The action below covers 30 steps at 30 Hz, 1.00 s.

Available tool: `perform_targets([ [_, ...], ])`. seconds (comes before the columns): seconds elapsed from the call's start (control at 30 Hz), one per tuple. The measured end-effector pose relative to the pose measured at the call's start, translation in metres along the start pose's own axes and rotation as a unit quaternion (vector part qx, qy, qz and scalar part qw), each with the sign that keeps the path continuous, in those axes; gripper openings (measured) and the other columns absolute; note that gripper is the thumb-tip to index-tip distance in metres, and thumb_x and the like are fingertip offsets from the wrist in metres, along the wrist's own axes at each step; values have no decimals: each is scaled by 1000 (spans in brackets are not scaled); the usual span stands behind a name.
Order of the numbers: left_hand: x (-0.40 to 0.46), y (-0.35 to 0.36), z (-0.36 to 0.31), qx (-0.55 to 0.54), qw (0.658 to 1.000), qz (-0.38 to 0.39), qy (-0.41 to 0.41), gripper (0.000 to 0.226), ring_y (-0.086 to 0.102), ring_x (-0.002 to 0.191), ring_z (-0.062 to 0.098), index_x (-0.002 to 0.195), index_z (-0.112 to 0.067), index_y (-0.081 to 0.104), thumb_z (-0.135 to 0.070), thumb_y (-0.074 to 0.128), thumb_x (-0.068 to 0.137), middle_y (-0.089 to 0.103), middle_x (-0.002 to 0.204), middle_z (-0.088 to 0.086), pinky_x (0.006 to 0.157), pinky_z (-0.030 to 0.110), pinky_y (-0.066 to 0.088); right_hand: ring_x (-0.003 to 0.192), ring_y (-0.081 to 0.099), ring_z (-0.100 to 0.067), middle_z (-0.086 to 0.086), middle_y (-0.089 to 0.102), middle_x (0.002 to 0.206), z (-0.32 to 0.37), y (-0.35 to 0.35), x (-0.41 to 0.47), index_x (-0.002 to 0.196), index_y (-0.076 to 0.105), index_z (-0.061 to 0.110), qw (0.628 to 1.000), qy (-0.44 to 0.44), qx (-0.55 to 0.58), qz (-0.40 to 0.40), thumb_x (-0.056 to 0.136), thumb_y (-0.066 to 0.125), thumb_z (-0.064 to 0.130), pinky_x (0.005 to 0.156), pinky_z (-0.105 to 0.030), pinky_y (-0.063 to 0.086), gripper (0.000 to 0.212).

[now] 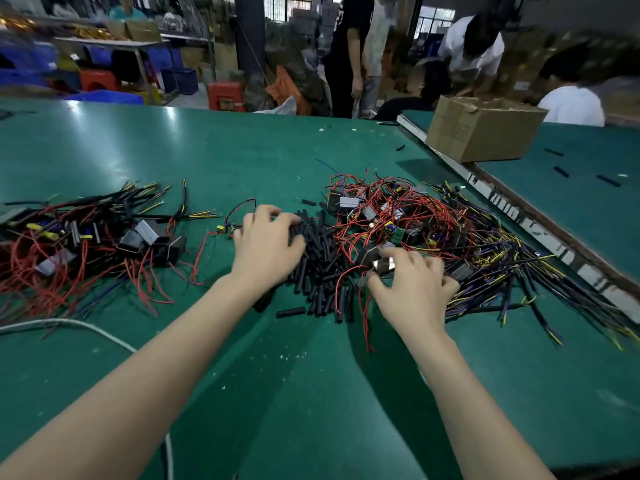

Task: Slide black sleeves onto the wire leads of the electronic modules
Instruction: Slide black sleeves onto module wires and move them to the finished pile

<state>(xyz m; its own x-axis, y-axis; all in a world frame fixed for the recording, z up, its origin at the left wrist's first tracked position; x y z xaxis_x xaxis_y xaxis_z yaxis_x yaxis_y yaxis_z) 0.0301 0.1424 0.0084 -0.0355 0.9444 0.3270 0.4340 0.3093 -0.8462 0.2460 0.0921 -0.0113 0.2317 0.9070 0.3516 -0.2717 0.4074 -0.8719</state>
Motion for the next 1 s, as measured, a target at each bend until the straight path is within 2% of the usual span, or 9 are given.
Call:
perform_targets([
  [0.13,-11,4,-40,-267,962,47,14,22,58,105,17,107,-22,67,-33,53,94,65,103,-3,94,28,42,114,39,-17,9,59,120,5,-34,-2,128,52,26,965,-57,219,-131,82,71,29,83,-29,22,50],
  [0.2,-25,23,-62,-480,850,202,-77,31,66,79,8,89,-24,71,-44,48,95,71,84,-8,79,26,49,111,50,-8,13,57,120,18,-35,-5,133,44,26,925,-110,356,-76,79,75,13,90,-24,36,64],
  [0.27,-40,37,-81,-541,778,307,-88,36,65,70,5,84,-24,74,-50,49,93,71,82,-8,70,24,49,109,55,3,19,55,123,32,-31,-15,134,35,36,885,-164,435,12,76,74,1,91,-17,43,78],
  [0.37,-40,34,-83,-509,814,278,-17,26,59,67,2,101,-10,68,-33,62,90,67,87,0,59,22,40,119,54,-4,17,50,136,31,-25,-27,136,30,41,867,-210,448,60,77,68,5,98,-20,43,79],
  [0.47,-36,29,-69,-506,824,251,-37,25,43,52,0,98,-16,70,-38,60,90,72,88,-5,51,15,32,118,52,0,18,51,130,1,-32,-23,133,35,38,879,-154,452,-6,82,64,7,90,-19,44,66],
  [0.57,-39,29,-59,-554,778,276,-113,31,41,46,0,104,-17,67,-42,56,91,73,83,-9,45,11,34,102,58,-8,15,60,111,-29,-32,-11,115,51,39,899,-73,430,-45,89,63,5,81,-25,49,45],
  [0.7,-44,30,-56,-615,713,289,-174,29,39,41,1,98,-16,67,-41,55,90,69,84,-1,38,11,30,81,59,-8,13,65,95,-25,-25,-3,101,58,45,897,-78,435,-4,89,65,11,65,-14,45,36],
  [0.87,-50,19,-68,-684,632,326,-162,39,35,37,0,98,-17,69,-46,59,74,61,70,-8,44,13,29,77,51,-10,6,52,103,-2,0,9,133,44,38,928,-67,361,66,85,69,38,72,-16,41,54],
  [1.0,-49,6,-63,-704,614,323,-150,44,37,40,0,107,-17,67,-45,58,74,59,70,-9,55,16,24,91,52,-7,3,51,107,12,-7,27,113,62,30,910,-61,408,44,90,64,33,84,-11,41,24],
])
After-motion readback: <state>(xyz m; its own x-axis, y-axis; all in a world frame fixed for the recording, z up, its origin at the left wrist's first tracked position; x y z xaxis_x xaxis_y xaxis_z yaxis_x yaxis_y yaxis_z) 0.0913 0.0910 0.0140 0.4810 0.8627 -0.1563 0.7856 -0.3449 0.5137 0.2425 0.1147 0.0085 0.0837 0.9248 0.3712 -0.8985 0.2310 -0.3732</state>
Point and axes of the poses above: each hand's wrist, its own x-axis towards the middle knuckle, its own y-axis out of the palm, z = x × y, the point moved 8 cm from there along x, towards the middle knuckle
